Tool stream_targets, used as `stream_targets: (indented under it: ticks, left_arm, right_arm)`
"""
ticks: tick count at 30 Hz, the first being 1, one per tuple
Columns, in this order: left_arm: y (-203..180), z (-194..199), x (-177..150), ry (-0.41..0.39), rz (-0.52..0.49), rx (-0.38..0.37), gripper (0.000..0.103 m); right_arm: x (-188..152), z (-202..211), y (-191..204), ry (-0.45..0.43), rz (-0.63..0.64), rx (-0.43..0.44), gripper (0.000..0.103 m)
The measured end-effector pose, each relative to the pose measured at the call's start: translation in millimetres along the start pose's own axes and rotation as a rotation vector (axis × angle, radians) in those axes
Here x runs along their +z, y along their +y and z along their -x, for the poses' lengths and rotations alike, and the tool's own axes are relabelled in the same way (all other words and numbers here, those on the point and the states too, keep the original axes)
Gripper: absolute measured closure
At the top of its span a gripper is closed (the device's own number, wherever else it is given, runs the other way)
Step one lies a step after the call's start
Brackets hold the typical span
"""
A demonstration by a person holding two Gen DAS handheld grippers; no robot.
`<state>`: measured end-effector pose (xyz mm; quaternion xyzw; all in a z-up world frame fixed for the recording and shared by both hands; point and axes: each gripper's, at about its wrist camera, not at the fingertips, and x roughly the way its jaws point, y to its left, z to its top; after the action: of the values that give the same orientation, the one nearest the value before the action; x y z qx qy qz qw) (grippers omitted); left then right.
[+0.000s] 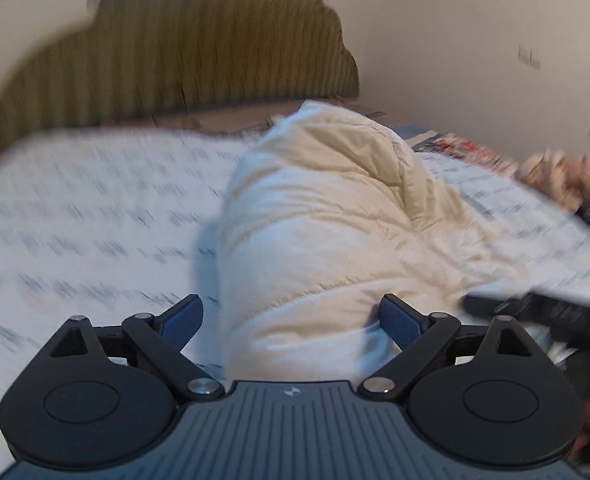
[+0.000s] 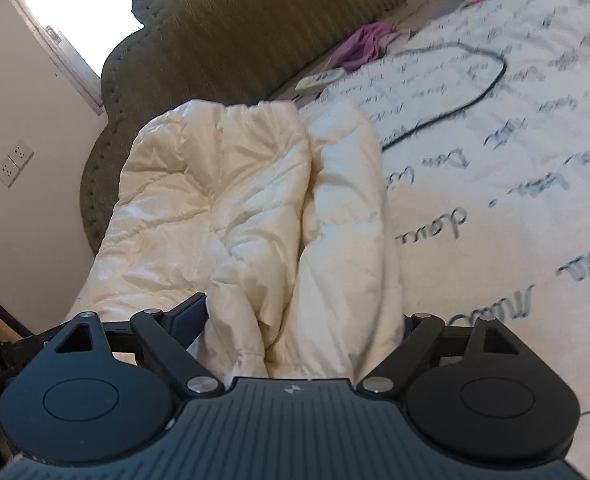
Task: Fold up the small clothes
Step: 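Pull both open grippers back from the folded jacket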
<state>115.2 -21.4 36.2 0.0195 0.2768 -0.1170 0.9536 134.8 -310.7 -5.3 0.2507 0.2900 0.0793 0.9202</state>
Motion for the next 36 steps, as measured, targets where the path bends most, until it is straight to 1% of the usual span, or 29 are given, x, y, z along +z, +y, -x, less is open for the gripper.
stream_targets:
  ticks: [1,3,4,5,6,7,9,10,11,12,13,14,15,16,18,19,20,22,23,24,25,26,27,28,29,30,32,34,36]
  left_arm:
    - [-10.1,8.8,-4.6,-0.031,-0.083,0.062,0.006]
    - [-24.8,21.1,-15.5,-0.078,-0.181,0.152,0.004]
    - [-32.4,26.4,-21.6,-0.100,-0.221,0.182,0.003]
    - [-39.5,29.9,-25.9,-0.117,-0.256,0.203,0.003]
    - [-44.3,32.0,-30.0,-0.128,-0.280,0.213,0.003]
    - [-49.0,33.3,-32.3,-0.138,-0.299,0.219,0.003]
    - [-53.8,33.3,-35.7,-0.141,-0.305,0.216,0.003]
    - [-54.8,31.4,-34.4,-0.127,-0.297,0.209,0.003]
    - [-54.0,29.5,-33.7,-0.112,-0.285,0.201,0.003]
    - [-52.4,28.5,-33.0,-0.098,-0.266,0.189,0.003]
    - [-51.0,27.3,-32.0,-0.084,-0.246,0.174,0.003]
    - [-48.8,26.7,-30.8,-0.068,-0.227,0.158,0.003]
    - [-46.6,26.4,-30.0,-0.056,-0.208,0.145,0.003]
    - [-44.2,26.9,-29.7,-0.044,-0.186,0.133,0.003]
    - [-41.2,26.4,-30.3,-0.029,-0.159,0.115,0.003]
    - [-39.7,26.2,-32.2,-0.026,-0.149,0.109,0.003]
    - [-39.4,25.3,-33.3,-0.023,-0.144,0.107,0.003]
    - [-40.3,22.6,-35.2,-0.013,-0.136,0.105,0.003]
    - [-41.0,22.1,-35.7,-0.009,-0.133,0.101,0.003]
    - [-40.9,21.7,-35.8,-0.008,-0.132,0.094,0.003]
    - [-41.1,21.2,-36.7,-0.006,-0.132,0.088,0.003]
    - [-41.4,20.0,-37.5,-0.003,-0.133,0.086,0.003]
    - [-41.6,18.3,-38.2,0.003,-0.133,0.085,0.003]
    - [-42.4,16.5,-38.4,0.012,-0.133,0.081,0.003]
    - [-42.4,15.4,-39.0,0.018,-0.130,0.074,0.003]
    - [-42.6,14.5,-39.6,0.024,-0.126,0.068,0.003]
    - [-42.9,12.9,-40.9,0.032,-0.119,0.059,0.003]
    - [-43.8,12.1,-42.5,0.037,-0.112,0.057,0.003]
    - [-44.2,12.4,-44.2,0.039,-0.106,0.056,0.003]
  right_arm:
    - [-1.1,14.4,6.8,-0.056,0.046,-0.063,0.015]
    - [-4.8,44.0,19.4,-0.173,0.129,-0.145,0.015]
    - [-7.8,57.4,25.9,-0.215,0.160,-0.139,0.017]
    - [-8.7,66.8,29.6,-0.230,0.190,-0.108,0.017]
    - [-8.8,70.6,34.3,-0.214,0.220,-0.070,0.017]
    - [-8.0,68.5,38.7,-0.172,0.241,-0.035,0.017]
    - [-6.0,55.9,39.6,-0.087,0.230,0.038,0.019]
    - [-6.6,46.6,39.8,-0.047,0.215,0.065,0.028]
    - [-6.8,38.2,39.2,-0.017,0.208,0.069,0.045]
    - [-6.8,30.0,38.1,0.010,0.205,0.049,0.059]
    - [-7.4,23.7,36.4,0.037,0.191,0.016,0.081]
    - [-5.6,20.2,32.8,0.053,0.162,0.015,0.085]
    - [-8.5,23.2,30.1,0.045,0.132,0.031,0.089]
    - [-9.1,30.7,29.3,0.020,0.132,0.021,0.092]
    - [-12.7,48.7,33.3,-0.047,0.187,-0.057,0.094]
    - [-13.4,53.0,33.6,-0.070,0.217,-0.100,0.095]
    - [-14.5,54.9,31.5,-0.069,0.232,-0.129,0.095]
    - [-17.2,48.5,24.0,-0.019,0.238,-0.150,0.095]
    - [-19.5,43.6,22.7,0.006,0.249,-0.156,0.093]
    - [-21.9,43.4,23.6,0.003,0.262,-0.166,0.089]
    - [-24.0,48.3,27.3,-0.012,0.280,-0.184,0.089]
    - [-25.5,53.4,32.8,-0.042,0.301,-0.212,0.079]
    - [-26.7,60.0,39.8,-0.086,0.318,-0.239,0.072]
    - [-27.4,66.4,47.1,-0.132,0.337,-0.269,0.058]
    - [-28.8,74.1,55.8,-0.181,0.368,-0.277,0.053]
    - [-30.4,81.2,63.8,-0.220,0.404,-0.267,0.053]
    - [-34.7,88.0,79.4,-0.249,0.474,-0.236,0.051]
    - [-37.2,82.6,88.1,-0.205,0.505,-0.209,0.052]
    - [-39.8,66.1,85.3,-0.129,0.500,-0.234,0.052]
